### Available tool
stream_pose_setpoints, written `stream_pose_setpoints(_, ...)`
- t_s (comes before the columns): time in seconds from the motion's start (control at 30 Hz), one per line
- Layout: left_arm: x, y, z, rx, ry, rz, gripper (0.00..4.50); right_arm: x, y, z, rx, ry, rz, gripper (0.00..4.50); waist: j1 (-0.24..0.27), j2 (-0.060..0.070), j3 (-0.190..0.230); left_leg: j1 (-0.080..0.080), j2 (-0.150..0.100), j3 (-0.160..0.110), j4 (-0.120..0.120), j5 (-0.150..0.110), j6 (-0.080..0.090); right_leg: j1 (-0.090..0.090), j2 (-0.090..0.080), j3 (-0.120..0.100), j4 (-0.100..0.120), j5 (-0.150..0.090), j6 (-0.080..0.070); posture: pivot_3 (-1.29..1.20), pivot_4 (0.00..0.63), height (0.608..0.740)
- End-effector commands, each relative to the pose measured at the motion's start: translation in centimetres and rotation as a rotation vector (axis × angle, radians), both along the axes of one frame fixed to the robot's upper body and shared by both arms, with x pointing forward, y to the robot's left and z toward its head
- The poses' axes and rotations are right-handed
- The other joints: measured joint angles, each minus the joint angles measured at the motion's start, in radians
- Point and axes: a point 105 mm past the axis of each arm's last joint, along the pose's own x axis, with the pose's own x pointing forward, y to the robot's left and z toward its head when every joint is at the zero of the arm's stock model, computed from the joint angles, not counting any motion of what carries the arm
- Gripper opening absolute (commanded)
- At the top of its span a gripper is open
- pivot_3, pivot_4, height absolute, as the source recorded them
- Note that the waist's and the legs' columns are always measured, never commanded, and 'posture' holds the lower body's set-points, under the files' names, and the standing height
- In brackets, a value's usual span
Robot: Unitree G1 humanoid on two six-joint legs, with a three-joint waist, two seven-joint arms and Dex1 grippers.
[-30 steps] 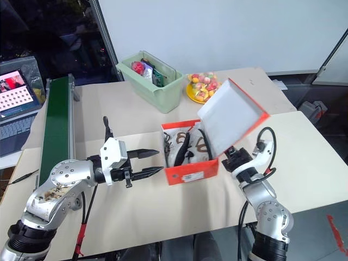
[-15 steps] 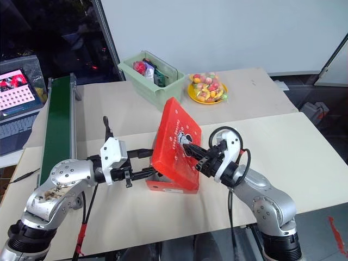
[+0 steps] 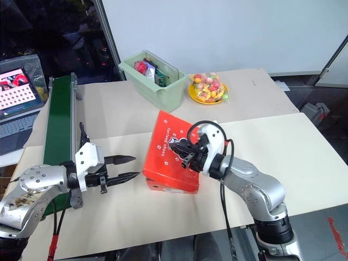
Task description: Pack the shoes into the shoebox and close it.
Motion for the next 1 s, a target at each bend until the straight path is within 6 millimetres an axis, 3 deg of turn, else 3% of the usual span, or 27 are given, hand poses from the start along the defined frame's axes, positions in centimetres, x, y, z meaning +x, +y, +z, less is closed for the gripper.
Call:
stream_pose_setpoints(0.03, -0.3, -0.6, 1.2, -0.017, -0.057, -0.017, 2.37, 1.2, 2.6, -0.6, -0.063, 0.004, 0.031, 0.04, -0.003, 0.0, 0.0, 0.0, 0.0, 0.0, 0.0, 0.0, 0.0, 0.0, 0.0, 0.0, 0.0, 0.0, 0.0, 0.0, 0.15, 0.74)
stream_pose_setpoints(0.27, -0.3, -0.8, 1.4, -0.023, -0.067, -0.021, 2.37, 2.6, 4.6, -3.6, -0.154, 0.074, 0.026, 0.04, -0.005, 0.0, 0.0, -0.001, 0.0, 0.0, 0.0, -0.001, -0.001, -0.003, 0.001, 0.0, 0.001, 0.001, -0.003, 0.0, 0.15, 0.74)
stream_pose_setpoints(0.43, -0.2, -0.9, 1.4, -0.025, -0.067, -0.021, 2.37, 2.3, 4.4, -6.5, -0.281, 0.126, 0.023, 0.04, -0.007, 0.0, 0.0, -0.003, 0.0, -0.001, 0.0, 0.0, -0.002, -0.006, 0.001, 0.0, 0.002, 0.002, -0.004, 0.0, 0.15, 0.74)
stream_pose_setpoints(0.67, 0.1, -1.1, 1.4, -0.03, -0.07, -0.026, 2.37, 1.5, 4.1, -8.3, -0.377, 0.143, 0.039, 0.04, -0.007, -0.001, 0.0, 0.0, 0.0, 0.0, 0.0, 0.0, -0.002, -0.002, 0.001, 0.0, 0.001, 0.002, -0.004, 0.0, 0.15, 0.74)
stream_pose_setpoints(0.9, 0.2, -1.2, 1.5, -0.034, -0.074, -0.029, 2.37, 1.6, 4.1, -7.9, -0.353, 0.129, 0.028, 0.04, -0.009, -0.001, -0.001, 0.004, 0.0, 0.0, 0.0, -0.001, -0.002, 0.002, 0.001, 0.0, 0.001, 0.001, -0.003, 0.0, 0.15, 0.74)
stream_pose_setpoints(1.0, 0.6, -1.0, 1.3, -0.049, -0.072, 0.008, 2.37, 2.1, 3.9, -5.9, -0.257, 0.085, -0.005, 0.04, -0.008, -0.001, -0.001, 0.004, 0.0, 0.0, 0.0, -0.001, -0.002, 0.001, 0.002, 0.0, 0.001, 0.001, -0.003, 0.0, 0.15, 0.74)
